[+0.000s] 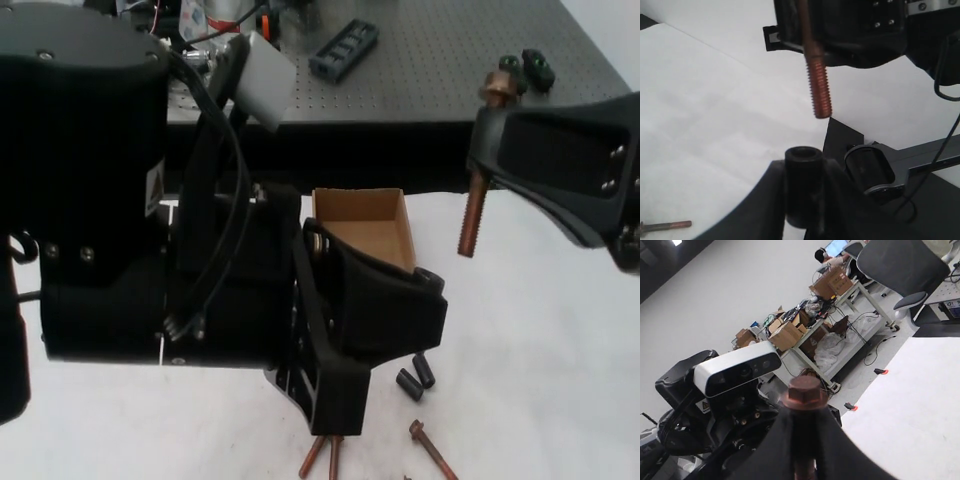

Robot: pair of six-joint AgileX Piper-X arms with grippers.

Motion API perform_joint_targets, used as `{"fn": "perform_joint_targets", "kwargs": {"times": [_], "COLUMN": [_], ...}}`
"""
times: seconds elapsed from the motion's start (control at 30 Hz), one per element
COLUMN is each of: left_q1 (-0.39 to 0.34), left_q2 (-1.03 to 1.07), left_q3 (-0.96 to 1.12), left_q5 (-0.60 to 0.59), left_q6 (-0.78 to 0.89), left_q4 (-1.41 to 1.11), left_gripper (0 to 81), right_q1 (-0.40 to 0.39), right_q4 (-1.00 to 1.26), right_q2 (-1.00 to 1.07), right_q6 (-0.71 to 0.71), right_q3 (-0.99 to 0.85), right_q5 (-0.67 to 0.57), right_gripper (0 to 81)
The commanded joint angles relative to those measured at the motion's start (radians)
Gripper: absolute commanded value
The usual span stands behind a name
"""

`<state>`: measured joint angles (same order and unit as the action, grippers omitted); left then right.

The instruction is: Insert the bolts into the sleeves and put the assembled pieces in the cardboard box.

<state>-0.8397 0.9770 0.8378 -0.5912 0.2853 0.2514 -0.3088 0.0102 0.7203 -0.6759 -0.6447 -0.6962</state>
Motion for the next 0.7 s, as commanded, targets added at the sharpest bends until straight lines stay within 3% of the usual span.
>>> {"fn": "perform_joint_targets", "kwargs": {"times": [0.0,0.33,0.67], "left_q1": [-0.002,-0.002,-0.002], "left_q2": [-0.005,-0.005,-0.005], "left_q3": [0.005,0.005,0.005], "left_q5": [-0.026,-0.026,-0.022], "left_q6": [0.018,0.021,0.029], "left_q4": [-0.022,-0.022,-0.03], "left_gripper": [0.6,0.6,0.6], "right_q1": [0.004,-0.08,-0.085], "right_q4": [0.019,0.027,0.025], "right_q2": [0.0,0.038,0.038], "right_q6": [-0.004,0.004,0.003], "right_q3": [-0.011,-0.011,-0.011], "right_q5": [-0.03,0.015,0.06], "right_gripper": [1.3,1.3,1.3]}}
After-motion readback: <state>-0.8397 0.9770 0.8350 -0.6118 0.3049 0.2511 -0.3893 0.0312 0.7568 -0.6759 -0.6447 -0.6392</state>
